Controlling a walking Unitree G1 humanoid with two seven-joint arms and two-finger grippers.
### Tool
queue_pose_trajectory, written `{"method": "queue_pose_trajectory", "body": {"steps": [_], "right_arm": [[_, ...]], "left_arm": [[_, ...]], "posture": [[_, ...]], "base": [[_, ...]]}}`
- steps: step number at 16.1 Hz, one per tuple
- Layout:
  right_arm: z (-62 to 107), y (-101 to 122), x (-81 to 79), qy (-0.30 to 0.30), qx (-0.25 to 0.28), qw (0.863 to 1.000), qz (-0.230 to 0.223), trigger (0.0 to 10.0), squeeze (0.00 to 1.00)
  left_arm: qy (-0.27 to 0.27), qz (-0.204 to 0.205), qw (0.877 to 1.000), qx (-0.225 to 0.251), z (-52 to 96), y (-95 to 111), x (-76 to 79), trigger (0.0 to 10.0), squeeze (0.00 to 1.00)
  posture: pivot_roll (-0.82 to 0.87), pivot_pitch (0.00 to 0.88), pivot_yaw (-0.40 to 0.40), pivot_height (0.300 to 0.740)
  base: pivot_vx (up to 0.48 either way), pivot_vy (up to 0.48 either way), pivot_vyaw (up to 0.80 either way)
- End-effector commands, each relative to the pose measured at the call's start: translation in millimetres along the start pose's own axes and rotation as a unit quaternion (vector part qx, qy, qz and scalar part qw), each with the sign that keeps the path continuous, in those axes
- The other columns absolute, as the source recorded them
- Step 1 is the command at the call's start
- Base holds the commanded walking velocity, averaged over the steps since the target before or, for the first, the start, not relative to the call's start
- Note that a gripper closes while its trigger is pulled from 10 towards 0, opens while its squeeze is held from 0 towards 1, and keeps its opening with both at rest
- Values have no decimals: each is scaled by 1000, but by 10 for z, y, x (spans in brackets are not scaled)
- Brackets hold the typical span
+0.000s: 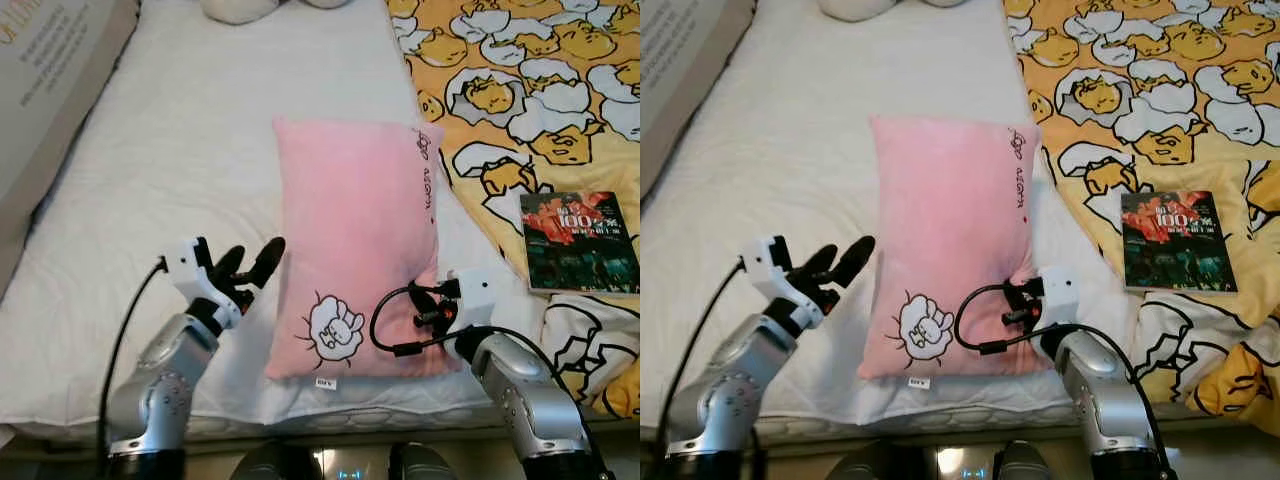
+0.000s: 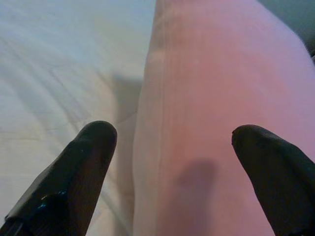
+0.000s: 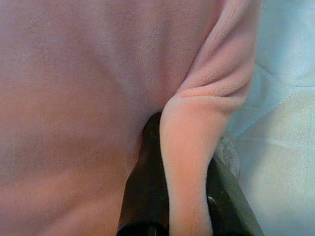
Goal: Clean up the room
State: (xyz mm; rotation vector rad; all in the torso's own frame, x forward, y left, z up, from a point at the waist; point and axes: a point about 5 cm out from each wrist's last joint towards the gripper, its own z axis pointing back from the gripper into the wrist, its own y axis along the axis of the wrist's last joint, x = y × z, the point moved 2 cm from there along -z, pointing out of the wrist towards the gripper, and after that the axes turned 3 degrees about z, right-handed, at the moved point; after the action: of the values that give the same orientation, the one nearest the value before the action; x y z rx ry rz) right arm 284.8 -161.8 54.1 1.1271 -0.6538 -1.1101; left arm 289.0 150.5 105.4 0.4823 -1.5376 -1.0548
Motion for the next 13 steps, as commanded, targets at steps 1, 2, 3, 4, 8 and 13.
{"method": "queue_pose_trajectory", "body": {"steps": [1, 2, 3, 4, 8, 13], "right_arm": [[23, -190, -8, -1, -39, 999, -11, 0, 0], [20, -189, -4, -1, -39, 999, -10, 0, 0], [20, -186, 3, -2, -39, 999, -10, 0, 0], [24, -188, 5, -2, -39, 999, -11, 0, 0], [-1, -171, -41, 3, -36, 999, -12, 0, 0], [19, -133, -41, 4, -31, 999, -10, 0, 0]], "left_arm": [[-1, -8, 1000, -15, 55, -43, -16, 10000, 0], [-10, -9, 1000, -26, 76, -70, 19, 10000, 0], [-35, -10, 998, -48, 117, -126, 115, 10000, 0], [-50, -7, 997, -64, 140, -173, 176, 10000, 0], [-45, 31, 995, -89, 48, -447, 231, 10000, 0], [-19, -9, 991, -131, -25, -753, 187, 10000, 0]], "posture": [[-194, 167, 125, 740], [-196, 166, 126, 740], [-195, 167, 126, 740], [-193, 167, 125, 740], [-194, 170, 120, 740], [-212, 175, 118, 740]], "base": [[0, 0, 0], [0, 0, 0], [0, 0, 0], [0, 0, 0], [0, 0, 0], [0, 0, 0]]}}
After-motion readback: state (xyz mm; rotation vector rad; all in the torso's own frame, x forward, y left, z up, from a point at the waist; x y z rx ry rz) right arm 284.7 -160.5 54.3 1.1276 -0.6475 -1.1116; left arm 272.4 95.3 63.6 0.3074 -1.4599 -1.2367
